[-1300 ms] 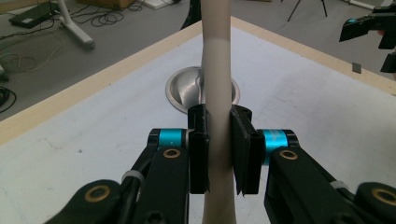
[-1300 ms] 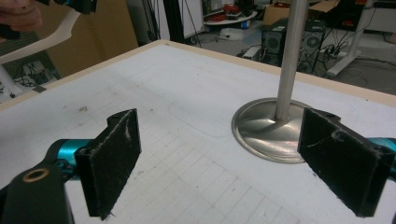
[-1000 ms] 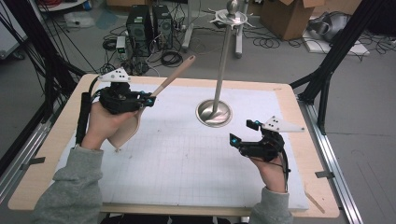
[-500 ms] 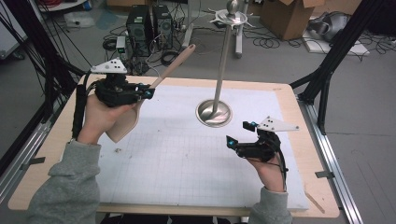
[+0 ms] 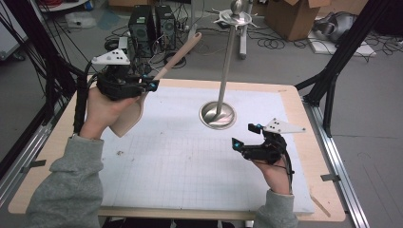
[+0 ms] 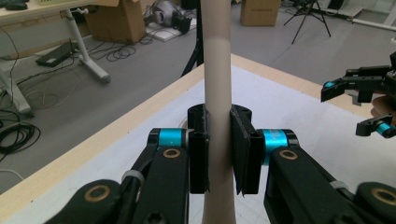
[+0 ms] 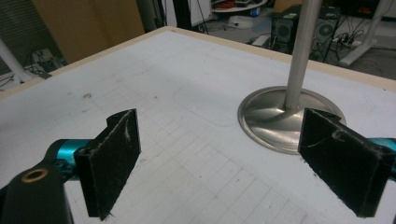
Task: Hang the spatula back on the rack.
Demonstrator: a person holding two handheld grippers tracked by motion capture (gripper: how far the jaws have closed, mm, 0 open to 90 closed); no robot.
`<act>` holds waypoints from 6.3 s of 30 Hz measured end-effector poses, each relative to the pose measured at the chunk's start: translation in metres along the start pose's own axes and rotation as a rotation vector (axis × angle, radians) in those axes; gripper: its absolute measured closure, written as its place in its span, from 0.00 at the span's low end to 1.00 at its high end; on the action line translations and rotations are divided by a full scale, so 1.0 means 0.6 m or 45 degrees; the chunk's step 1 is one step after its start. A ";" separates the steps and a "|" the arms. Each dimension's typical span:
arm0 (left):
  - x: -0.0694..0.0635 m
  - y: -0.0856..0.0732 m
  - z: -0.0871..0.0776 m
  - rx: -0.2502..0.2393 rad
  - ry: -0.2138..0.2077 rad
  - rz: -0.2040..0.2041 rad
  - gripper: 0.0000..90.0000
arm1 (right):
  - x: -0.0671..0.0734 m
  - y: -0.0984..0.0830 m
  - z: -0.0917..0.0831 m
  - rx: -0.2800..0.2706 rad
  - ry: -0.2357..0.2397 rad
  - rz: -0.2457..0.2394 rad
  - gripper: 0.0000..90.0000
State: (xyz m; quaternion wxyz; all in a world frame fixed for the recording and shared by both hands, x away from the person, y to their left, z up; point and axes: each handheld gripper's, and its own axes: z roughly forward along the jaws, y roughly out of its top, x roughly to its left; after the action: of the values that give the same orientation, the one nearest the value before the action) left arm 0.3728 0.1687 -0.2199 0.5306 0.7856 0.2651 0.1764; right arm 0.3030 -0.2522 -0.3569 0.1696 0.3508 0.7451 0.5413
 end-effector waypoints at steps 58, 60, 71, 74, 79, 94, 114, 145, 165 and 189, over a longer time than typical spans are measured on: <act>0.011 0.069 0.037 -0.022 -0.063 0.004 0.87 | -0.028 -0.014 -0.016 -0.003 -0.049 0.065 0.14; 0.011 0.069 0.038 -0.022 -0.062 0.004 0.87 | -0.029 -0.014 -0.017 -0.006 -0.052 0.069 0.14; 0.011 0.066 0.047 -0.010 -0.079 0.003 0.87 | -0.031 -0.015 -0.016 -0.003 -0.055 0.070 0.14; 0.011 0.065 0.048 -0.005 -0.083 0.001 0.87 | -0.030 -0.015 -0.016 0.001 -0.057 0.070 0.14; 0.011 0.059 0.052 0.003 -0.087 -0.006 0.87 | -0.030 -0.015 -0.014 0.000 -0.053 0.065 0.14; 0.017 0.051 0.070 0.019 -0.123 -0.029 0.87 | -0.030 -0.015 -0.016 0.000 -0.052 0.069 0.14; 0.017 0.049 0.118 0.077 -0.180 -0.053 0.87 | -0.026 -0.013 -0.013 0.022 -0.052 0.051 0.14; 0.012 0.049 0.196 0.156 -0.230 -0.054 0.87 | -0.031 -0.013 -0.021 -0.009 -0.052 0.064 0.14; 0.008 0.045 0.235 0.160 -0.245 -0.052 0.86 | -0.030 -0.012 -0.018 -0.001 -0.049 0.059 0.14; 0.005 0.042 0.250 0.134 -0.264 -0.058 0.86 | -0.023 -0.010 -0.016 0.023 -0.079 0.036 0.14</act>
State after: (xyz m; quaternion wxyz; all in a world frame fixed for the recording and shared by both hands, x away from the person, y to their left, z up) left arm 0.4649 0.0519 -0.2527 0.5170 0.8202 0.2354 0.0680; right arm 0.3044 -0.2693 -0.3607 0.1819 0.3792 0.7393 0.5259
